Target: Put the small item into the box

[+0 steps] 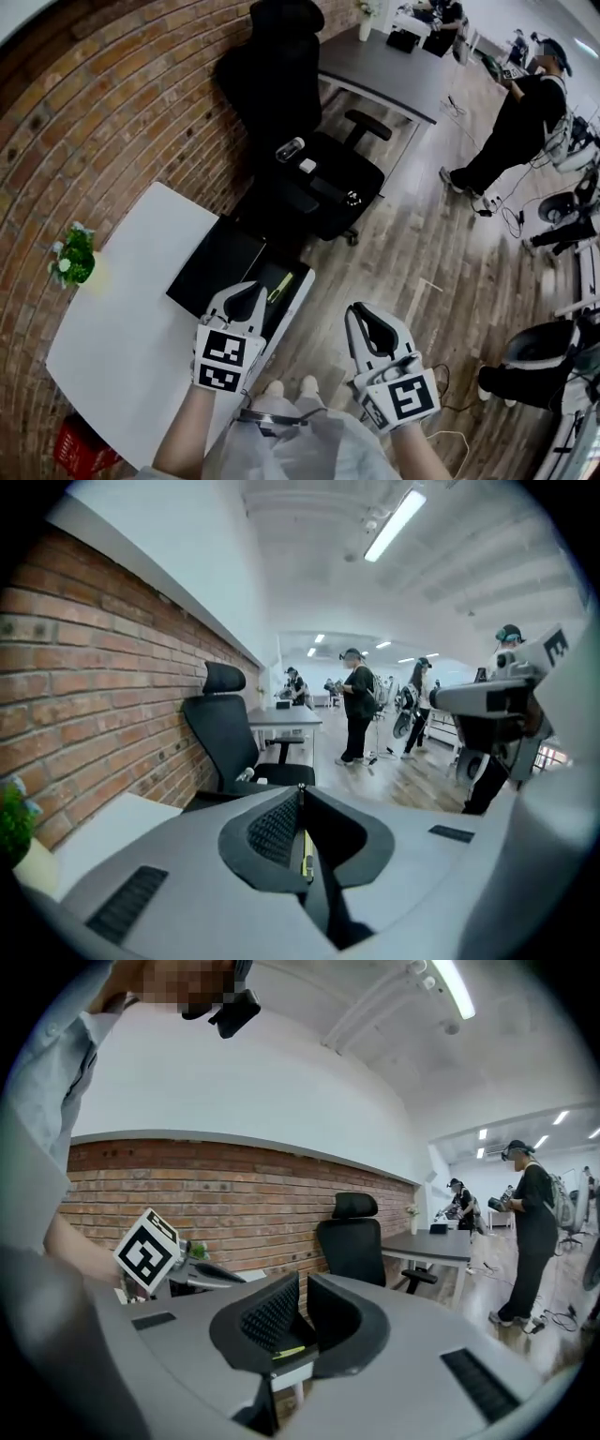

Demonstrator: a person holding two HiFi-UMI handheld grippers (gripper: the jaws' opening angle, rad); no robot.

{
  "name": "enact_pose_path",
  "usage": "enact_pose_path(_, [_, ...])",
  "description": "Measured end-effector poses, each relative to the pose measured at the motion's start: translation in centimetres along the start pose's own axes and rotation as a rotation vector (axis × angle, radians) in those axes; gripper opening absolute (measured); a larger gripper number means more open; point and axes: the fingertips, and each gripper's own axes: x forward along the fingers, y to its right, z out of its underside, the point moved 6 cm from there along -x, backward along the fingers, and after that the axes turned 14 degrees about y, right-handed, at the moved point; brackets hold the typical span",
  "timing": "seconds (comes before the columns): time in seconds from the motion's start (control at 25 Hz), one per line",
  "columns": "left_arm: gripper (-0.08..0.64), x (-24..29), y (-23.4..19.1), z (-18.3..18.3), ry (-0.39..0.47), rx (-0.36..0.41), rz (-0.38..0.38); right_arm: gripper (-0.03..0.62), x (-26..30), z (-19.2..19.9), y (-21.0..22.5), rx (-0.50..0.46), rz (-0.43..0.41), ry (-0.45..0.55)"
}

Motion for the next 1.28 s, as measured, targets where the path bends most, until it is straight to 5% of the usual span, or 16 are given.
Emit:
enact_pose_path(0.56, [0.021,-11.6,-1.5,-9.8,0.342,0.028,-0.209,0.057,4.7,-2.9,-5.8,-0.003,-0.258,0.08])
enact_pose_path(1.28, [0.02,-14.0,-0.9,-11.0,0.359,0.024,-0.252,0.057,5.6,-3.4,-8.2,-0.02,-0.344,0.081])
